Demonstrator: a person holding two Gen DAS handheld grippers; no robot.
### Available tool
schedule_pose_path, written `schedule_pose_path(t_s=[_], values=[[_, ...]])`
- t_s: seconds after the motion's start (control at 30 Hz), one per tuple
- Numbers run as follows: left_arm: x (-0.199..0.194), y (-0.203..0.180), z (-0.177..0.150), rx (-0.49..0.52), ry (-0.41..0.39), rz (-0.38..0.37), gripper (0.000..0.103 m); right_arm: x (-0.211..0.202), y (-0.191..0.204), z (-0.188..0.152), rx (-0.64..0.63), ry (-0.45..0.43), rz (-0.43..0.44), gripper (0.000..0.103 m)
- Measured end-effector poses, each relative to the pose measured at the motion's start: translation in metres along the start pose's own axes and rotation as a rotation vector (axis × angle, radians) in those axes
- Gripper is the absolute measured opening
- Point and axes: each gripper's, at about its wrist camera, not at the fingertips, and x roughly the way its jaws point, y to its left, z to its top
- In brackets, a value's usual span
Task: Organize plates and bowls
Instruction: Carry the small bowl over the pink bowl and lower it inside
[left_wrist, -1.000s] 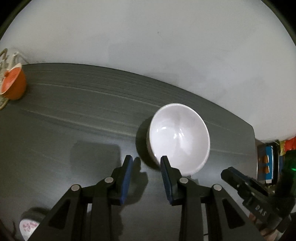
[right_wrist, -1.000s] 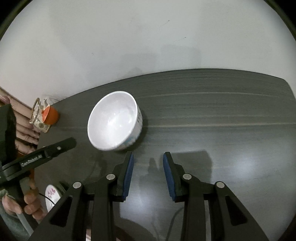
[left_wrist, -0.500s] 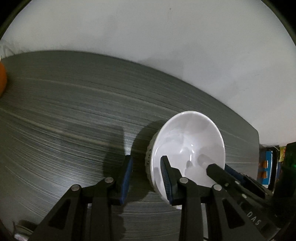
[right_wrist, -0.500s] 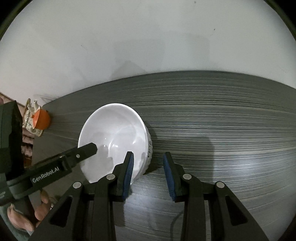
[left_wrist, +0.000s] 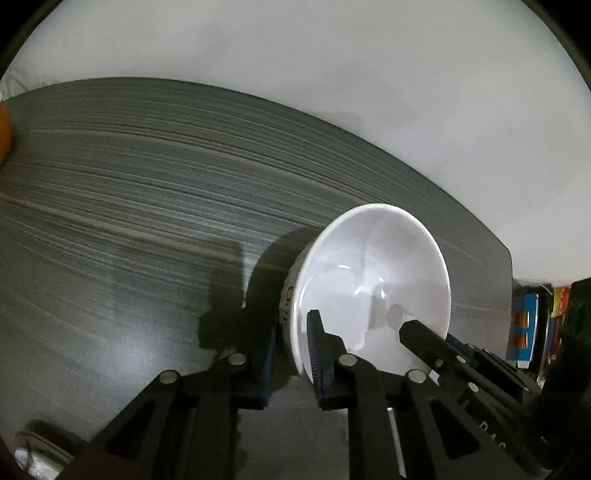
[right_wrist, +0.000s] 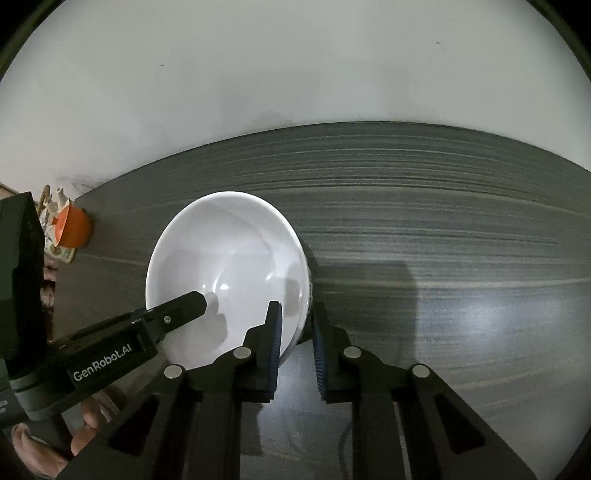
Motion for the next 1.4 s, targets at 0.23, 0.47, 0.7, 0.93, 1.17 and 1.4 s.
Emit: schedule_pose_path(t_s=[0.23,0.47,0.7,0.93,1.17,1.4], values=[[-0.03,-0.017,-0.02,0.027,-0.019,-0.016,0.016,-0.032,0.007,-0.016,0.004,-0.028,0.015,0.016],[-0.066,-0.043,-0.056,0.063,-0.07,-0.006,0.016,-0.071,0.016,-0.042,-0.011,-0.066,0.01,0.016],[-0.1,-0.058,-0.089,0.09,-0.095,-0.023,0.016,-0.112,0.013,-0.077,0.002,-0.101,0.012,0.016],[-0.115,-0.067,-0.128,0.09,-0.101,-0.027,0.016,-0.136,0.02,-0.108,0.007,-0.12,0.024,0.016],[-0.122,-0.068,-0.168,0.099,-0.087,-0.014,0.016,-0.147,0.034,-0.138,0.016,-0.136,0.029,0.016],[-0.13,-0.069,-0.203,0.108,-0.082,0.0,0.016,-0.148,0.046,-0.167,0.027,-0.133,0.036,0.016]])
